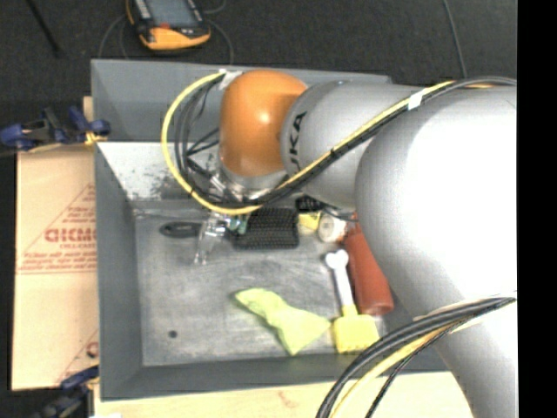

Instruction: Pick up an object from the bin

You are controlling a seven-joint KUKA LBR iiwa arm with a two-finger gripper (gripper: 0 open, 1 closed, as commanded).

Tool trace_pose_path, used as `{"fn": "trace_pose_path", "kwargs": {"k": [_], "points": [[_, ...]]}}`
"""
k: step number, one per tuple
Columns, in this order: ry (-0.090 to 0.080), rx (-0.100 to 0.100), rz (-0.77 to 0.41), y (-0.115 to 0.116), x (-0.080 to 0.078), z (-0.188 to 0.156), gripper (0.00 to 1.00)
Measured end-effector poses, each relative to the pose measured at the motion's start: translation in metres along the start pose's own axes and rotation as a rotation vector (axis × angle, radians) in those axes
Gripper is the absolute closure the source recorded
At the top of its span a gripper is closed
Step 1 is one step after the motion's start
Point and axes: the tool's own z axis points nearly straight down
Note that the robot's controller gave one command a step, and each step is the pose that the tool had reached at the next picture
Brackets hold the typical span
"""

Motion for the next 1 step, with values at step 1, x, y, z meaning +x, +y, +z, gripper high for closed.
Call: {"fn": "trace_pose_path", "kwargs": {"k": [1], "points": [[0.002,-0.001,0.160,-0.0584,-0.0185,0.0251,1.00]]}}
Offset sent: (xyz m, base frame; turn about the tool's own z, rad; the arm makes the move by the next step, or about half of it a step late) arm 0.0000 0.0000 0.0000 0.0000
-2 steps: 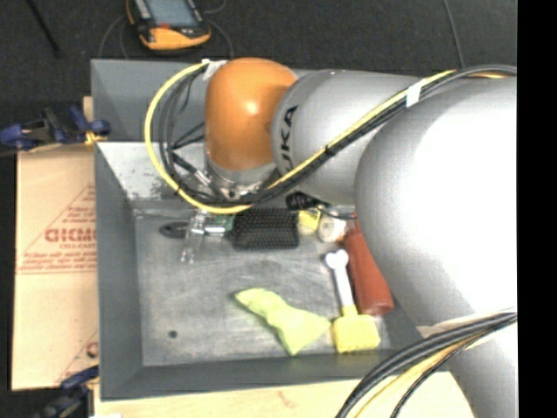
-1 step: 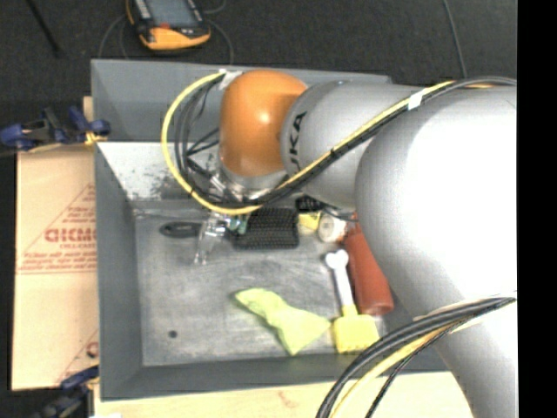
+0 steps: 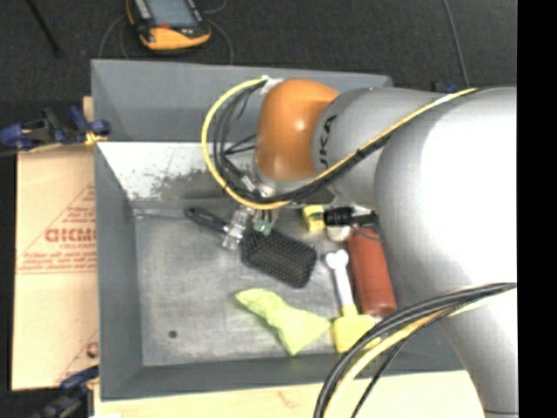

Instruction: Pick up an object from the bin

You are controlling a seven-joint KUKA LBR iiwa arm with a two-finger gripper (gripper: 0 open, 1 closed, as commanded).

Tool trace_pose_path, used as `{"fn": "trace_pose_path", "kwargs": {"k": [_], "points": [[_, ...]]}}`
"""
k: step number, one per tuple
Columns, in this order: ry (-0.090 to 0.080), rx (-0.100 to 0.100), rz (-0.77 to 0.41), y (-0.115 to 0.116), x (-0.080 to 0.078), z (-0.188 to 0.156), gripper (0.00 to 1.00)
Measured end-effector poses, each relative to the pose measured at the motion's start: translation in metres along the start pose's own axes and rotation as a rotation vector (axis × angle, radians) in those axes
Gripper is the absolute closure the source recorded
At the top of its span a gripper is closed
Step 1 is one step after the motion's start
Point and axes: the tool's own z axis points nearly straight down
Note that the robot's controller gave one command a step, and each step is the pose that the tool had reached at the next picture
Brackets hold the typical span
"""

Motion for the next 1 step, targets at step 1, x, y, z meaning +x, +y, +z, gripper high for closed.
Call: {"fn": "trace_pose_path", "kwargs": {"k": [1], "points": [[0.000,0.000,0.001,0.0000,0.0000,0.0000,1.00]]}}
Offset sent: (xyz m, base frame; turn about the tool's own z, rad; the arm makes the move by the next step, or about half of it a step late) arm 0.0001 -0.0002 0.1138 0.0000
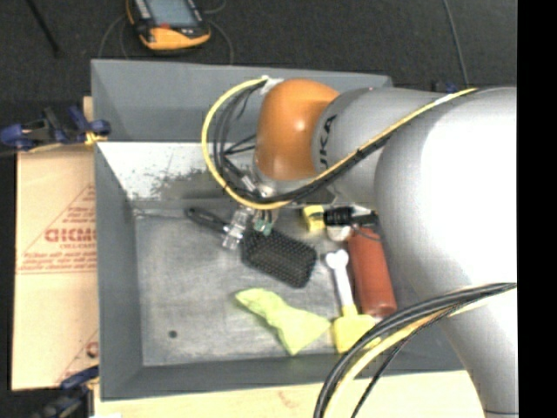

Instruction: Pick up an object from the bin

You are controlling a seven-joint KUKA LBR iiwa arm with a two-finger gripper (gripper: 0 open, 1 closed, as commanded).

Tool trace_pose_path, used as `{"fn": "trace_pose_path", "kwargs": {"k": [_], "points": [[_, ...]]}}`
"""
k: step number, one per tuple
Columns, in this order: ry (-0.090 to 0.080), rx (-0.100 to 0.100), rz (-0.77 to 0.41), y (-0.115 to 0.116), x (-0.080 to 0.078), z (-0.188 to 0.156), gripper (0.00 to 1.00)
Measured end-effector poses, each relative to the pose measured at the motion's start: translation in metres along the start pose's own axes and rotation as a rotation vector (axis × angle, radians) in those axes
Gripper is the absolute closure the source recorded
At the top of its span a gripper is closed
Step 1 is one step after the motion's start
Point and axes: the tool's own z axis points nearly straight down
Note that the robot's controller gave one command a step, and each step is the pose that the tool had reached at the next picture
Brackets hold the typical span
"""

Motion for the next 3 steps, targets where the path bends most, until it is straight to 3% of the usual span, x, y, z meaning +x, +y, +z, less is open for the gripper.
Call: {"fn": "trace_pose_path", "kwargs": {"k": [2,3], "points": [[0.013,0.007,0.001,-0.002,0.004,-0.020,1.00],[0.007,0.004,0.001,-0.001,0.001,-0.042,1.00]]}}
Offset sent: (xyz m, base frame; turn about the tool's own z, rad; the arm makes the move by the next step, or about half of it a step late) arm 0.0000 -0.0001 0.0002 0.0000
